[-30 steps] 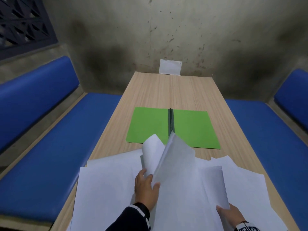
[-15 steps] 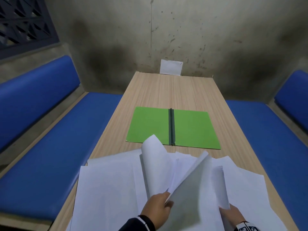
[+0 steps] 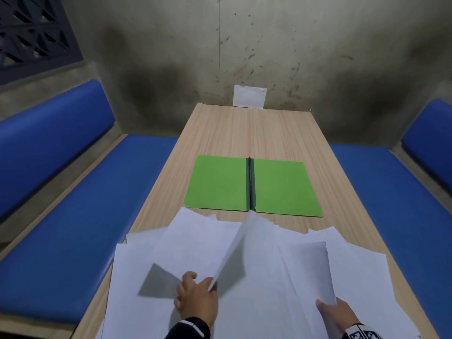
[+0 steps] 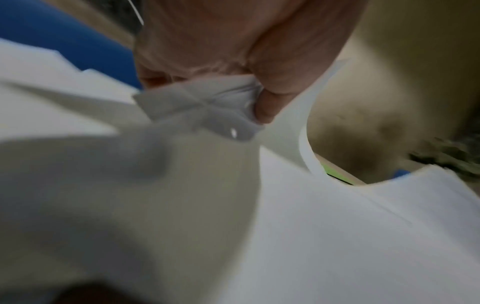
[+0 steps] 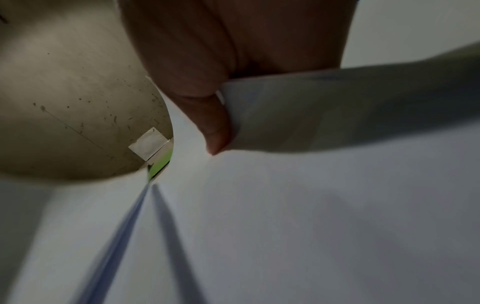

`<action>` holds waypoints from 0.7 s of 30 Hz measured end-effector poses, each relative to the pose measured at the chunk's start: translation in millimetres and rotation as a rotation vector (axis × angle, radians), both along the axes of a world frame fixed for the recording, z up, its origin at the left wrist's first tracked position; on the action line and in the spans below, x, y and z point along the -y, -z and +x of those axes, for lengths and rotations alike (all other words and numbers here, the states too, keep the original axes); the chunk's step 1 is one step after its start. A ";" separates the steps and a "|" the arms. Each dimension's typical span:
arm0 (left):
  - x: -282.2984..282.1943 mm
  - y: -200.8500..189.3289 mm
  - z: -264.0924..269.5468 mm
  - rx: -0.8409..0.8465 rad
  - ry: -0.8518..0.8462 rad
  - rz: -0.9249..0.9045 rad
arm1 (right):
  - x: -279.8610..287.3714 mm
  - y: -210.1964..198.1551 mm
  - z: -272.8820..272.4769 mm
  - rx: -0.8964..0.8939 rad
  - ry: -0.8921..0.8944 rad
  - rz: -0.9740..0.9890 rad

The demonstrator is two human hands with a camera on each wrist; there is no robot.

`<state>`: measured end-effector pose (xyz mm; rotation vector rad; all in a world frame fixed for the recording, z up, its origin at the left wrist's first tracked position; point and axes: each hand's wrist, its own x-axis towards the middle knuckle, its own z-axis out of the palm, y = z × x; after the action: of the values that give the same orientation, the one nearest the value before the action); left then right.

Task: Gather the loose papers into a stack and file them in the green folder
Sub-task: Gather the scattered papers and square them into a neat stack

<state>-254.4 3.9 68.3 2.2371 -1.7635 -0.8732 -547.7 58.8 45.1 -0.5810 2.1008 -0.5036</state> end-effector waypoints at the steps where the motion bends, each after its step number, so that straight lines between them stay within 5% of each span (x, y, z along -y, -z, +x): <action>1: 2.3 3.7 5.3 -0.056 -0.116 0.023 | -0.2 -1.7 1.5 0.000 -0.001 -0.005; 5: 9.9 15.9 20.5 -0.471 -0.649 -0.047 | -1.5 -5.6 5.8 0.012 0.016 -0.028; 7: 15.8 16.1 26.0 -0.556 -0.749 -0.031 | -2.5 -6.7 5.6 0.008 0.019 -0.033; 14: 31.8 13.8 33.1 -0.618 -0.631 0.114 | -4.2 -8.7 9.5 -0.003 -0.001 -0.047; 21: 33.7 -10.7 37.6 -0.625 -0.479 -0.075 | -7.0 -10.3 7.1 0.012 0.017 -0.056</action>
<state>-216.8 -29.8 78.9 1.9070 -0.9220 -1.1835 -540.6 65.8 55.4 -0.5909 2.0872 -0.5764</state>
